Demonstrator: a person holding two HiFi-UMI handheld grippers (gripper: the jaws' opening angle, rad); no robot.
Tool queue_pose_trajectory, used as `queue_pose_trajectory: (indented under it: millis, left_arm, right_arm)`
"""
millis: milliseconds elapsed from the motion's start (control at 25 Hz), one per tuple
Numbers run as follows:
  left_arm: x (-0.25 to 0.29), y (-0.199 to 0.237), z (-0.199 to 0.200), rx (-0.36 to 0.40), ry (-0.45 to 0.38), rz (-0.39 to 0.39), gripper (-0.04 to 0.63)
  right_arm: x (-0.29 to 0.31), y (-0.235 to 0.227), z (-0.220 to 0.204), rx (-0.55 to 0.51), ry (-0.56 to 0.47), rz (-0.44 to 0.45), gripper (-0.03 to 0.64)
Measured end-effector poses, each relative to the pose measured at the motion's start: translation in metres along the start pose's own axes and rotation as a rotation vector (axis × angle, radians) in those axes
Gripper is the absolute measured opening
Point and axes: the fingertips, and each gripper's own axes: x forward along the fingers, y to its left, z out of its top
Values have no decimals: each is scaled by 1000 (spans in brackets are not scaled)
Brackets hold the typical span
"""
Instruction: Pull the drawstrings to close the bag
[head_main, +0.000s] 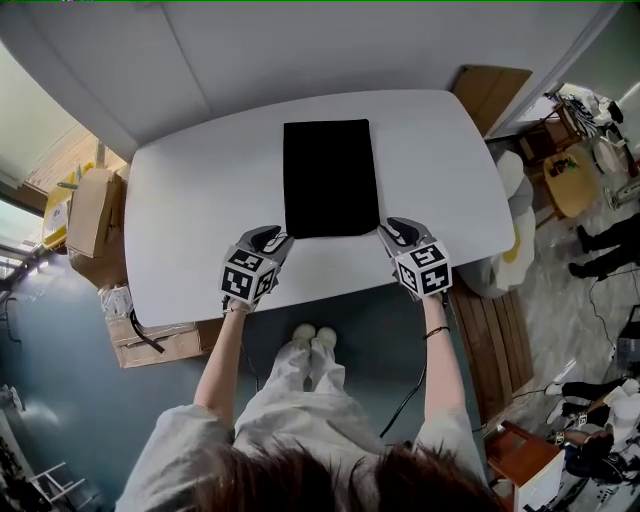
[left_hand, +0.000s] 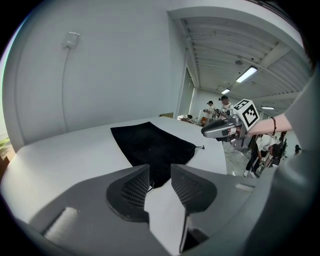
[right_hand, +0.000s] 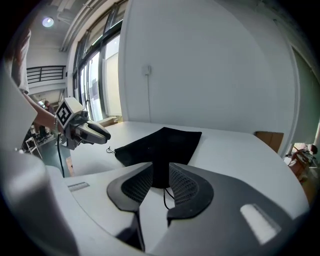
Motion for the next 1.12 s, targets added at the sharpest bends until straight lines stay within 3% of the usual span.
queue_pose_trajectory:
  millis: [280, 480, 1120]
  left_arm:
    - [11, 7, -25, 65, 118, -12, 160]
    - [14, 10, -32, 112, 174, -13, 160]
    - [34, 20, -57, 172, 271, -20, 148]
  right_arm:
    - [14, -4, -27, -90, 135, 58, 175]
    - [22, -9, -45, -141, 220, 78, 184]
    - [39, -9, -66, -194, 304, 109, 170]
